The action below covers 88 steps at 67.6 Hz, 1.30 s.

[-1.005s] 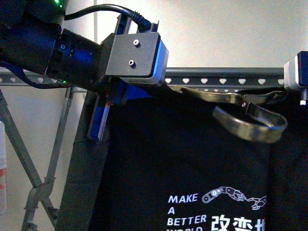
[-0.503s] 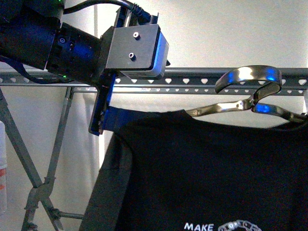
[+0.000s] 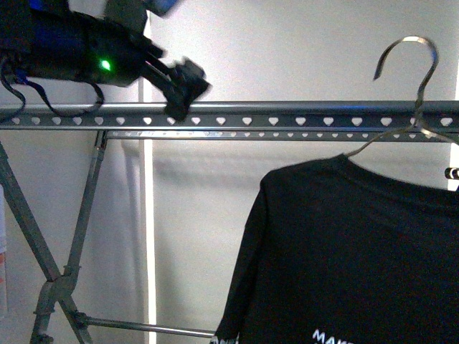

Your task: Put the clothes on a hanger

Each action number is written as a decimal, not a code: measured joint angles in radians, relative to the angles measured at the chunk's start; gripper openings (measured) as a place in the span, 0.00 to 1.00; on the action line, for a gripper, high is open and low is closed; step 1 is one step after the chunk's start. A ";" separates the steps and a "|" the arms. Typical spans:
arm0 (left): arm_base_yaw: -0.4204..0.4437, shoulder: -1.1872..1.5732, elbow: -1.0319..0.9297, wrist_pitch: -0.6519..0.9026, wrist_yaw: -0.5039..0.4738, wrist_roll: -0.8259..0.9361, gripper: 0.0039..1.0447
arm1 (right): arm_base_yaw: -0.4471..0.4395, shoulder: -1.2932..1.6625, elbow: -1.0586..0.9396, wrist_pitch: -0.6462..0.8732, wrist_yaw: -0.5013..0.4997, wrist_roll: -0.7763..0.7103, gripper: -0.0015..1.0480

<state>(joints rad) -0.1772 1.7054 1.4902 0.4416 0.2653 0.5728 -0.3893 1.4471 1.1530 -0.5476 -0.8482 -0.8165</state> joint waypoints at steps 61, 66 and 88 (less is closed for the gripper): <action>0.100 -0.541 -0.795 0.029 -0.351 -0.592 0.16 | 0.156 0.194 0.343 0.082 0.279 0.889 0.09; 0.105 -0.577 -0.889 0.068 -0.340 -0.586 0.04 | 0.163 0.232 0.408 0.068 0.293 0.913 0.09; 0.176 -0.788 -1.197 0.170 -0.269 -0.575 0.03 | 0.185 0.411 0.666 -0.005 0.426 1.016 0.09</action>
<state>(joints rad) -0.0013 0.9176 0.2932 0.6113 -0.0032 -0.0025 -0.2039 1.8580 1.8194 -0.5526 -0.4221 0.1993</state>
